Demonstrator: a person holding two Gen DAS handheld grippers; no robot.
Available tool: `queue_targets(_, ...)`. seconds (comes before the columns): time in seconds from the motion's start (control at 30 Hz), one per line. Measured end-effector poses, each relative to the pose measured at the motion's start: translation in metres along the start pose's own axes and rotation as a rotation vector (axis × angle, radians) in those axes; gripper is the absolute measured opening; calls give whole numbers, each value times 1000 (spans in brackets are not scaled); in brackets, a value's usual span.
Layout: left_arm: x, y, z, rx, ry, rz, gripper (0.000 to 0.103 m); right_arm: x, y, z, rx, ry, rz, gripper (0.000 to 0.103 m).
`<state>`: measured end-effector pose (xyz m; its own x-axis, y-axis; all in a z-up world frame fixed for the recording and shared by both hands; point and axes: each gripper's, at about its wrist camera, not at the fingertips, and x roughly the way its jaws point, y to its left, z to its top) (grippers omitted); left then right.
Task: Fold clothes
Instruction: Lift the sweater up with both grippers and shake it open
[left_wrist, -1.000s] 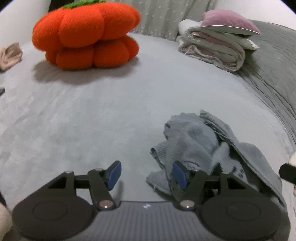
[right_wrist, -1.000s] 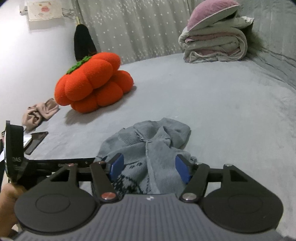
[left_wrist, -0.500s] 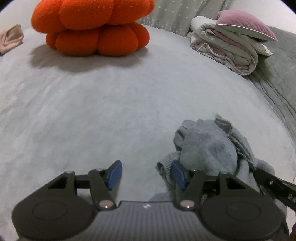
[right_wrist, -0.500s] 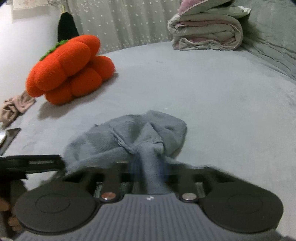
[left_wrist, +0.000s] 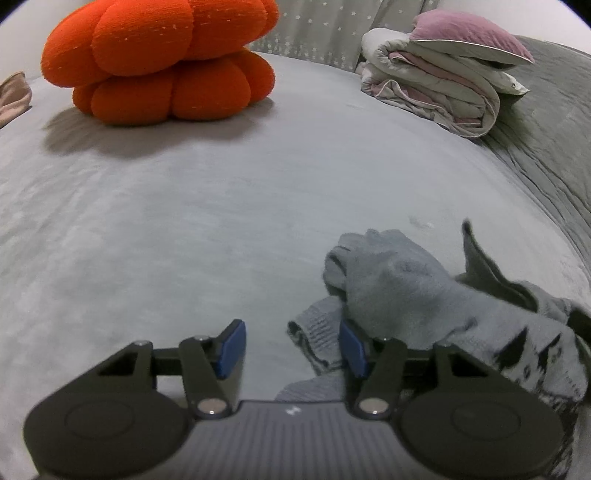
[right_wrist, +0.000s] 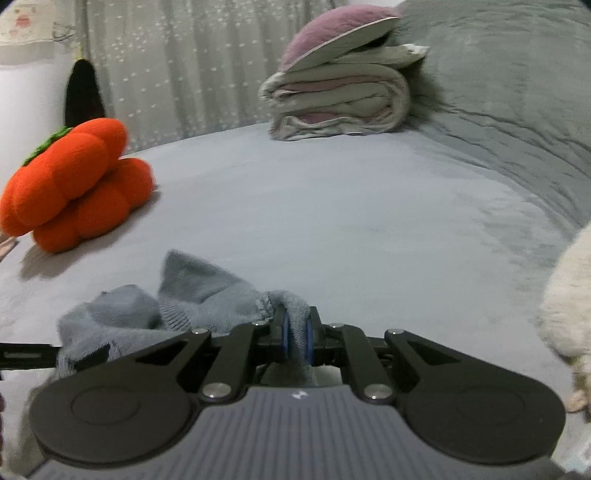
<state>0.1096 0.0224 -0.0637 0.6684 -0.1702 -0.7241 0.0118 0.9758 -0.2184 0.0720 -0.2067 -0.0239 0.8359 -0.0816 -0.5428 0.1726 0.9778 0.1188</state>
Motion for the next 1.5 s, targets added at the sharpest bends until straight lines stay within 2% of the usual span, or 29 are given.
queue_targets(0.37,7,-15,-4,51,-4,8,54,-11,-45,-7,37,-2,-130,9)
queue_targets(0.47,9,-22,-6,93,-9,27,43,-12,-57,-10,50,3,-166,9)
queue_targets(0.57,11,-27,-8,135,-22,57,20,-10,-65,-12,85,24,-173,9)
queue_targets(0.6,11,-28,-9,144,-27,69,6,-9,-67,-12,95,31,-174,9)
queue_targets(0.63,11,-28,-9,146,-33,76,3,-9,-68,-13,103,38,-172,9)
queue_targets(0.7,8,-27,-9,136,-50,85,3,-8,-67,-13,110,43,-169,9)
queue_targets(0.9,-10,-16,11,146,-195,203,2,-15,-61,-5,109,-8,-146,9)
queue_targets(1.13,-12,13,49,97,-217,284,2,-17,-51,18,155,-76,-124,9)
queue_targets(1.5,-15,22,126,107,-375,412,2,6,-17,83,126,-223,-42,9)
